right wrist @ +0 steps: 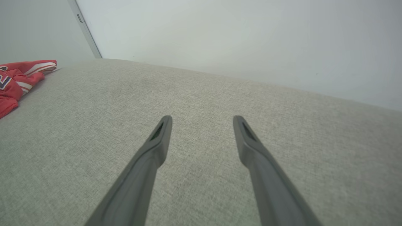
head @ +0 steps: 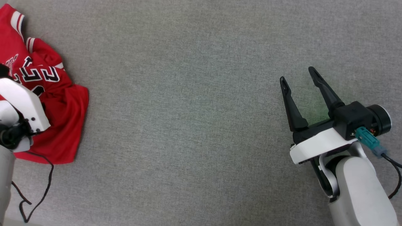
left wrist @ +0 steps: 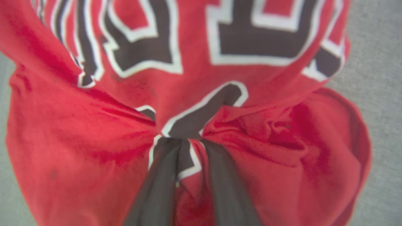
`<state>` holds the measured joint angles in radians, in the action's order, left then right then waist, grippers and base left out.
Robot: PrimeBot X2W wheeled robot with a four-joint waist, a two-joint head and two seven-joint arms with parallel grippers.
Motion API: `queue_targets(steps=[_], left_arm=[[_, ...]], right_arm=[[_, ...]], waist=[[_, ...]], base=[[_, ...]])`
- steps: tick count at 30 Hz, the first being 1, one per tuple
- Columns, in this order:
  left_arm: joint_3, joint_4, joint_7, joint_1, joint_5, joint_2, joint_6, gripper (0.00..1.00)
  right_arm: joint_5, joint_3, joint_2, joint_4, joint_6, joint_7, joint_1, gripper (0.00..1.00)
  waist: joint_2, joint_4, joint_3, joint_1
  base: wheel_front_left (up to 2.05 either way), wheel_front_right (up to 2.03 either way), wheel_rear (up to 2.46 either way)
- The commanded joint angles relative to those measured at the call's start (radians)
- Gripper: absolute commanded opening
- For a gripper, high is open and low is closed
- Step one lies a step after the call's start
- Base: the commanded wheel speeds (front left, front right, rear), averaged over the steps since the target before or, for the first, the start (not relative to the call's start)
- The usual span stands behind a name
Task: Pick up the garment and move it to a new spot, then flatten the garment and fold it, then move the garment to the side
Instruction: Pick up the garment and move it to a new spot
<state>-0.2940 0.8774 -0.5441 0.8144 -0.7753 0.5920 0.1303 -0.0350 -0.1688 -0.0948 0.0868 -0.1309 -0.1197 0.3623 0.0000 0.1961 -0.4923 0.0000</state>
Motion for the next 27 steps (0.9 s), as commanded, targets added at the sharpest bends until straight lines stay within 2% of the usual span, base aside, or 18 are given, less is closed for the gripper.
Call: queue_targets(steps=[1, 7, 13, 17, 20, 27], left_arm=[[-0.022, 0.033, 0.017, -0.028, 0.021, -0.027, -0.013, 0.00], [-0.035, 0.022, 0.212, 0.049, 0.092, 0.004, -0.018, 0.00], [-0.042, 0.009, 0.467, 0.114, 0.173, 0.011, -0.056, 0.00], [-0.050, -0.002, 0.617, 0.161, 0.215, -0.016, -0.090, 0.00], [-0.060, -0.018, 0.704, 0.186, 0.236, -0.038, -0.097, 0.00], [-0.079, -0.065, 0.782, 0.194, 0.248, -0.101, -0.096, 0.00]], right_arm=[[-0.007, 0.002, -0.005, 0.004, 0.000, -0.005, 0.007, 1.00], [-0.010, 0.015, -0.003, 0.022, 0.000, -0.003, -0.030, 1.00], [-0.015, 0.022, 0.010, 0.037, 0.000, -0.016, -0.064, 1.00], [-0.017, 0.036, 0.019, 0.046, 0.000, -0.018, -0.092, 1.00], [-0.018, 0.043, 0.026, 0.051, 0.000, -0.020, -0.108, 1.00], [-0.028, 0.052, 0.039, 0.052, 0.000, -0.021, -0.144, 1.00]], waist=[[0.0000, 0.004, 0.008, 0.0000], [0.0000, 0.024, 0.069, 0.0000], [0.0000, 0.044, 0.168, 0.0000], [0.0000, 0.056, 0.239, 0.0000], [0.0000, 0.052, 0.288, 0.0000], [0.0000, -0.005, 0.361, 0.0000]], base=[[0.00, 0.00, 0.00], [0.00, 0.00, 0.00], [0.00, 0.00, 0.00], [0.00, 0.00, 0.00], [0.00, 0.00, 0.00], [0.00, 0.00, 0.00]])
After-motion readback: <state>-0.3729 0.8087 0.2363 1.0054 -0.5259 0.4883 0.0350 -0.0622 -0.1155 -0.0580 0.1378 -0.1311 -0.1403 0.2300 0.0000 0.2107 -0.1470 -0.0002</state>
